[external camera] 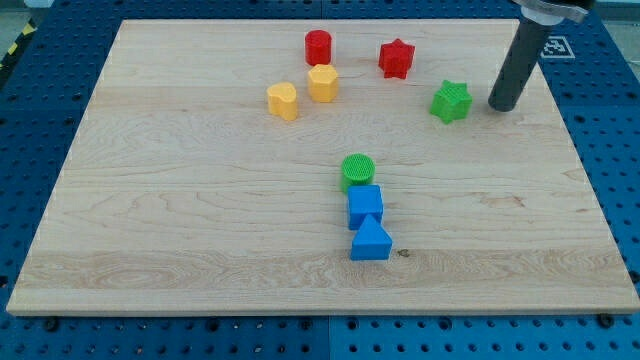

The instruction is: Slide the green star to the line of blocks

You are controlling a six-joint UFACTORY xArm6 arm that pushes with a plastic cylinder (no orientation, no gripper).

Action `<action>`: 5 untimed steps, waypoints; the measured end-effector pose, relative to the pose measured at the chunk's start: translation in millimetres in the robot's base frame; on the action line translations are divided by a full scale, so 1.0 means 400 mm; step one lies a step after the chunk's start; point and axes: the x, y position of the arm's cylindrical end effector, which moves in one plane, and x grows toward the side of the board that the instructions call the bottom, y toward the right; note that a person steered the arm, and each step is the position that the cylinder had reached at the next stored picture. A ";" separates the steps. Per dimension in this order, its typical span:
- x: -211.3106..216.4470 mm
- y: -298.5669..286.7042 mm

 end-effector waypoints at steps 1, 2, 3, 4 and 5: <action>-0.003 -0.038; -0.003 -0.106; -0.003 -0.161; -0.003 -0.176; -0.003 -0.202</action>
